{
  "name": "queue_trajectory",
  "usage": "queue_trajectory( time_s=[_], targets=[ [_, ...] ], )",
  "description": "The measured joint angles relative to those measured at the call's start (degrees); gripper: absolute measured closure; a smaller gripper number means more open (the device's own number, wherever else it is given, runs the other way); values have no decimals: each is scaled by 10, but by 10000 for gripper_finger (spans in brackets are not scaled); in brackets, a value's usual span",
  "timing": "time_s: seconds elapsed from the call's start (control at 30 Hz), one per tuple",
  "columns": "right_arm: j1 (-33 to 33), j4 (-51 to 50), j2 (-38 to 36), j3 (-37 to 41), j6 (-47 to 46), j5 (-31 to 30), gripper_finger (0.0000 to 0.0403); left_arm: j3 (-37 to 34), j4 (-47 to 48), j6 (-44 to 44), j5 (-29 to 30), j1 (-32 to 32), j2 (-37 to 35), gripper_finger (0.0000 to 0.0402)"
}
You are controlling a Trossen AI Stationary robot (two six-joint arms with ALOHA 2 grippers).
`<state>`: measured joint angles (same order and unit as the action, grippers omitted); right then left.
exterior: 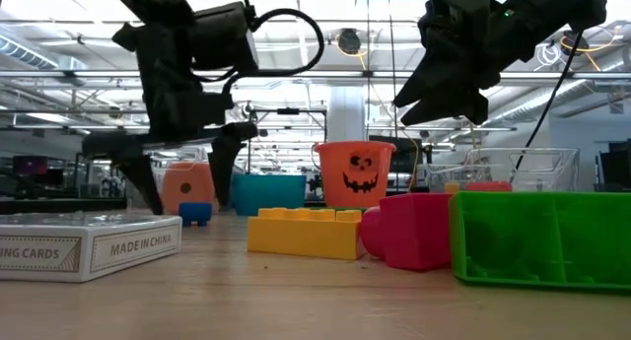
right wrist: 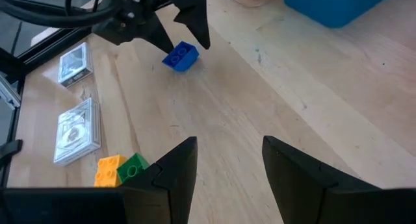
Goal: Pick & Place Toys
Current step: Put the blue game piece into the right transparent bin
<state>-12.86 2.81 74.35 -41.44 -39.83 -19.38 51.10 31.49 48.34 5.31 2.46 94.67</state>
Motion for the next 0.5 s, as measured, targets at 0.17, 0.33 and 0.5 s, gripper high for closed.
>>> queue_trajectory(
  time_s=[0.17,0.33,0.5],
  targets=[
    [0,0,0,0,2,0,236,12,-3,7,-14,-6,0,97],
    [0,-1,0,0,2,0,236,19,-18,6,-34,-7,0,170],
    [0,-2,0,0,2,0,236,19,-17,1,-54,-7,0,224]
  ],
)
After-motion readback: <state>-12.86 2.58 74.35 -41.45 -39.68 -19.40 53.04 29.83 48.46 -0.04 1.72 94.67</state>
